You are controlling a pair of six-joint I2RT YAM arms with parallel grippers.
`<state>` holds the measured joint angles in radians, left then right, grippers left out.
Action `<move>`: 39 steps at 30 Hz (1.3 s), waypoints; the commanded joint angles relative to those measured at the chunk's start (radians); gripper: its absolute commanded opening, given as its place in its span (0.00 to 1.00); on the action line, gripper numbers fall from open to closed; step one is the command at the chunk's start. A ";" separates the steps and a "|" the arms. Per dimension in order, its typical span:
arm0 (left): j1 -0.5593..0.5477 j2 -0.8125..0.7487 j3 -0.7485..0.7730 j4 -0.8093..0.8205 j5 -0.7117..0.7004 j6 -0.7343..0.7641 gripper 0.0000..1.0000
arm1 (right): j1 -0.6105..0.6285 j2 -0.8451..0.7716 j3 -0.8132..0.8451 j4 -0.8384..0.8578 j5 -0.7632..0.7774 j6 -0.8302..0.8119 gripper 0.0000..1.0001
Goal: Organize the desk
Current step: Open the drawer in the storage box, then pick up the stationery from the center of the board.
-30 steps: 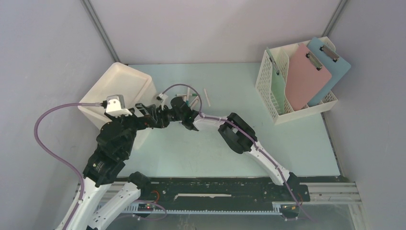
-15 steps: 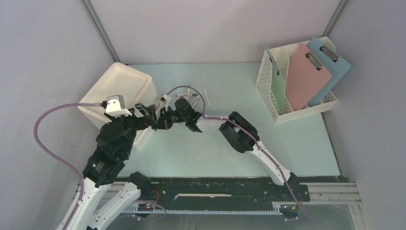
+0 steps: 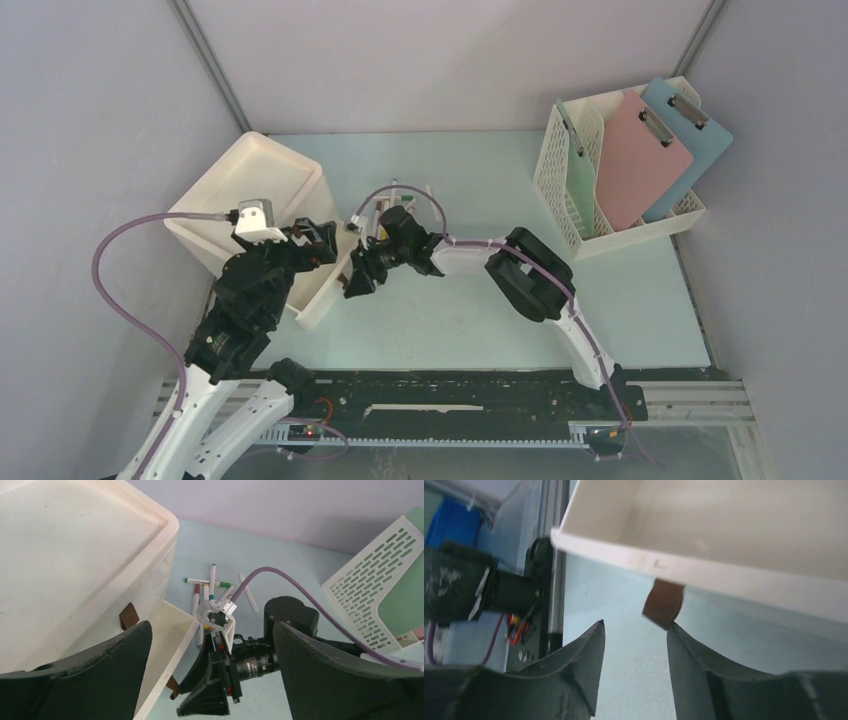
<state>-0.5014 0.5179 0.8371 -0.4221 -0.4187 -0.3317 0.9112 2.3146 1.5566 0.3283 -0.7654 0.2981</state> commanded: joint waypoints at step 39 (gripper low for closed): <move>0.009 0.763 0.164 0.282 0.225 0.021 0.98 | -0.606 -0.773 -0.064 -1.342 -0.241 -1.035 1.00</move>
<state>-0.4969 1.1980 0.9051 -0.1257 -0.1116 -0.3809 0.3191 1.5478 1.5303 -0.9501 -0.9504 -0.6628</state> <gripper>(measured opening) 0.985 0.993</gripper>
